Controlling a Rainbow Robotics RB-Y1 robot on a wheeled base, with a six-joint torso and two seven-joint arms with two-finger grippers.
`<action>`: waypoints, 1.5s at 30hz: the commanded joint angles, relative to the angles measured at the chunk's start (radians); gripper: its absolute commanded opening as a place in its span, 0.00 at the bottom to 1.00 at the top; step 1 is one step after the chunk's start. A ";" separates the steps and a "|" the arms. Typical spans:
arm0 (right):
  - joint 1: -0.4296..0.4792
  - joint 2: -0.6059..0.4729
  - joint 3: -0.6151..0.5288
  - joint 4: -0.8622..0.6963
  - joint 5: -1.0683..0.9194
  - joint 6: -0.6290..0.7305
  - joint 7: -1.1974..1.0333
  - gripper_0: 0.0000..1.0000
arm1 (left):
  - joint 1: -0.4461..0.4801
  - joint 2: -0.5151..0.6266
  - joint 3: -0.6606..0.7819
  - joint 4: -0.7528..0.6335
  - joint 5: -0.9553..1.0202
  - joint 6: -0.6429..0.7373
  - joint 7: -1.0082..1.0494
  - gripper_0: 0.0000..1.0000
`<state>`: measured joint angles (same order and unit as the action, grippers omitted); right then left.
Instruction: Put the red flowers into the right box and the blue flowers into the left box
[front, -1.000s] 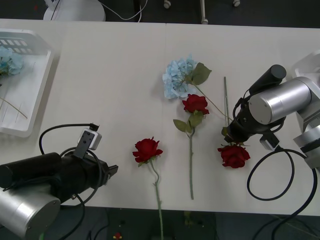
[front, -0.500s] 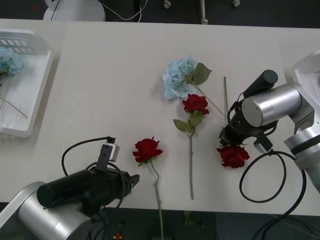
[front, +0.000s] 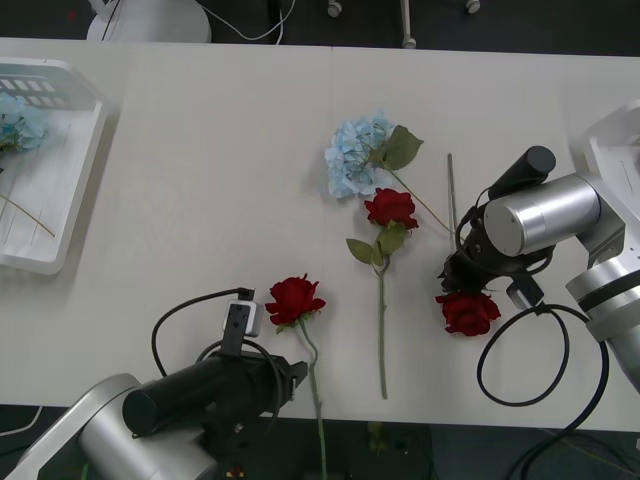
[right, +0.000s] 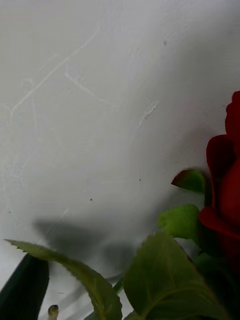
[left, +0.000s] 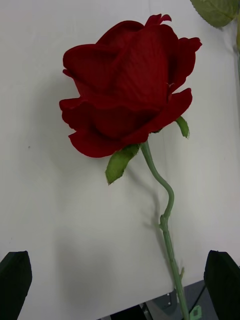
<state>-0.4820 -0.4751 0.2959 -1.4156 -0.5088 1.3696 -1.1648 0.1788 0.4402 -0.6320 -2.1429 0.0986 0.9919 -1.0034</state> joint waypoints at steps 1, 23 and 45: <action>-0.029 0.029 -0.021 -0.006 0.004 -0.011 0.048 0.14 | -0.078 -0.052 -0.055 0.051 -0.068 -0.012 0.109 1.00; -0.047 -0.036 -0.084 -0.003 -0.057 0.025 0.163 0.00 | -0.275 -0.095 -0.202 0.258 -0.223 -0.009 0.473 1.00; -0.167 -0.367 -0.167 -0.161 -0.324 0.270 1.292 0.00 | -0.395 -0.141 -0.219 0.402 -0.214 0.017 0.494 0.83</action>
<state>-0.5690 -0.7791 0.1560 -1.5513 -0.8433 1.6318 -0.0228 -0.1896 0.3276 -0.8211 -1.7782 -0.1178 1.0073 -0.5203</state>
